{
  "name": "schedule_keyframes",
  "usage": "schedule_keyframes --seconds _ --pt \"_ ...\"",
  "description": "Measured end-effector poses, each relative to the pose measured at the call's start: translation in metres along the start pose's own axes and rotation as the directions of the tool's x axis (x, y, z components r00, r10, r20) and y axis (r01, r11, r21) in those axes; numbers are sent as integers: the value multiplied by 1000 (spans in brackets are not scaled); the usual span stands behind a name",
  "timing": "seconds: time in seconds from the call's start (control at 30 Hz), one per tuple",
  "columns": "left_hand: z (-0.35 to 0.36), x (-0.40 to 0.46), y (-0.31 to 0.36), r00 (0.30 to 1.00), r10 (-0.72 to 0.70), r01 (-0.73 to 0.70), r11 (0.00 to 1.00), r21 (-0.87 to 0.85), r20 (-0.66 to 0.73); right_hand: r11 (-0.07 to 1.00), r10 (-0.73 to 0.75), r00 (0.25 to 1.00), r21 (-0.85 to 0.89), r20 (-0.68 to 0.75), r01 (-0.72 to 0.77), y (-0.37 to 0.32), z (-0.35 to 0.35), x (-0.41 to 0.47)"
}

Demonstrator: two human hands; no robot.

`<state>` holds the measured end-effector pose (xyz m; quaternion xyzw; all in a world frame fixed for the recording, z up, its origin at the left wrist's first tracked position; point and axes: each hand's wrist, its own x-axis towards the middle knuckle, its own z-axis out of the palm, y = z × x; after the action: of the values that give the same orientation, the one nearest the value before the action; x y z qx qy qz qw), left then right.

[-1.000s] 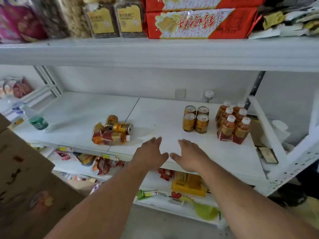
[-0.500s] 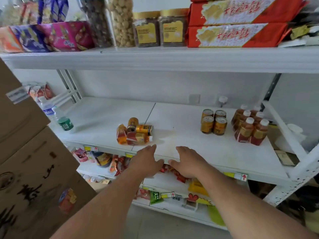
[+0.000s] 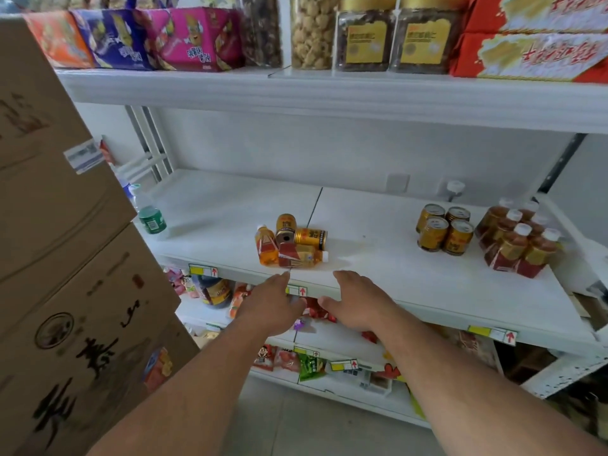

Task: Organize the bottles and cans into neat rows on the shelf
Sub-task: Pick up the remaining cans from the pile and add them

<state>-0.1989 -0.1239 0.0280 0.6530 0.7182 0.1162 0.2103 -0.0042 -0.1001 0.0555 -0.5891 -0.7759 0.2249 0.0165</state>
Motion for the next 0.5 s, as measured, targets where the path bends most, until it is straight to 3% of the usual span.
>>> schedule_keyframes --seconds 0.5 --pt "-26 97 6 994 -87 86 996 -13 -68 997 -82 996 -13 -26 82 9 -27 113"
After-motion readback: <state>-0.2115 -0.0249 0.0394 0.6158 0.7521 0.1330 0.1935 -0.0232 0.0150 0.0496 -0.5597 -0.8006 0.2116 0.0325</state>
